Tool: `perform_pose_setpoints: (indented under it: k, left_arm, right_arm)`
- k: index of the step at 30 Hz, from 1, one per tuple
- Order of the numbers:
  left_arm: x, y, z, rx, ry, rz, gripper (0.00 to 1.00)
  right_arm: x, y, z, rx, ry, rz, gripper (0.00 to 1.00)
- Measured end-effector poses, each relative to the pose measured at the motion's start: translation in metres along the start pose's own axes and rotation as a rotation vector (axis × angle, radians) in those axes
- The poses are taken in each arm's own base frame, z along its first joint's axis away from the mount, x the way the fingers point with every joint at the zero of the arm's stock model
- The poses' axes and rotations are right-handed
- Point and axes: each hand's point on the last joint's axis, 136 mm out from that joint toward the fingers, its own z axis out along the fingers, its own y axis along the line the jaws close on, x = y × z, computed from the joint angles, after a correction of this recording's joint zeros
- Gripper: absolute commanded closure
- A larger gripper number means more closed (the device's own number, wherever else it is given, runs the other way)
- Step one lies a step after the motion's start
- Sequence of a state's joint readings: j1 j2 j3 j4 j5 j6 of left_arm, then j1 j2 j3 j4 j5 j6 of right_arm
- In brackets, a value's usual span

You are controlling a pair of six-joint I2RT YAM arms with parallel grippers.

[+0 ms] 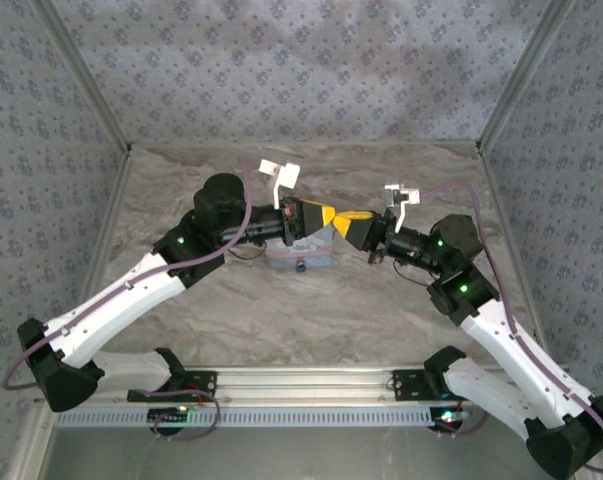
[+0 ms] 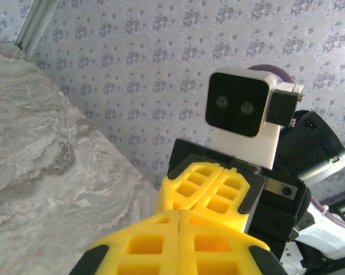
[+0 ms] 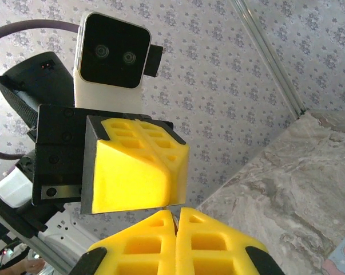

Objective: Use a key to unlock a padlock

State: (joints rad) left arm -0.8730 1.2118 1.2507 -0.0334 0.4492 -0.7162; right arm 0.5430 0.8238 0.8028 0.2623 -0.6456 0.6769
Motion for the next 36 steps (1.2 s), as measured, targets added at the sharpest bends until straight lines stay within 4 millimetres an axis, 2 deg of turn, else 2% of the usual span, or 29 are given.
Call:
perform_pose_setpoints:
  k: [14, 15, 16, 20, 24, 27, 31, 34, 36]
  left_arm:
    - [0.005, 0.004, 0.000, -0.014, 0.010, -0.008, 1.00]
    - [0.005, 0.005, 0.000, -0.017, 0.008, -0.008, 0.89]
    - [0.004, 0.006, -0.001, -0.023, 0.006, -0.008, 0.74]
    - [-0.005, 0.016, -0.009, -0.058, -0.034, -0.016, 0.69]
    - [-0.016, 0.022, -0.025, -0.095, -0.091, -0.011, 0.55]
    - [-0.015, 0.022, -0.036, -0.113, -0.115, -0.010, 0.50]
    - [-0.001, 0.037, -0.045, -0.172, -0.113, -0.032, 0.38]
    - [0.023, 0.065, -0.050, -0.257, -0.083, -0.072, 0.28]
    - [0.040, 0.085, -0.052, -0.312, -0.062, -0.103, 0.02]
  right_arm:
    - [0.006, -0.002, -0.001, 0.018, 0.018, 0.005, 1.00]
    - [0.006, -0.002, -0.001, 0.023, 0.017, 0.006, 1.00]
    - [0.006, -0.003, -0.001, 0.025, 0.016, 0.006, 1.00]
    - [0.008, 0.000, -0.005, 0.022, 0.024, 0.006, 1.00]
    - [0.006, -0.001, -0.008, 0.029, 0.021, 0.005, 1.00]
    - [0.006, -0.007, -0.009, 0.051, 0.022, 0.013, 1.00]
    - [0.009, -0.022, -0.012, 0.107, 0.032, 0.022, 1.00]
    - [0.011, -0.048, -0.013, 0.191, 0.048, 0.043, 1.00]
    - [0.013, -0.065, -0.014, 0.254, 0.066, 0.057, 1.00]
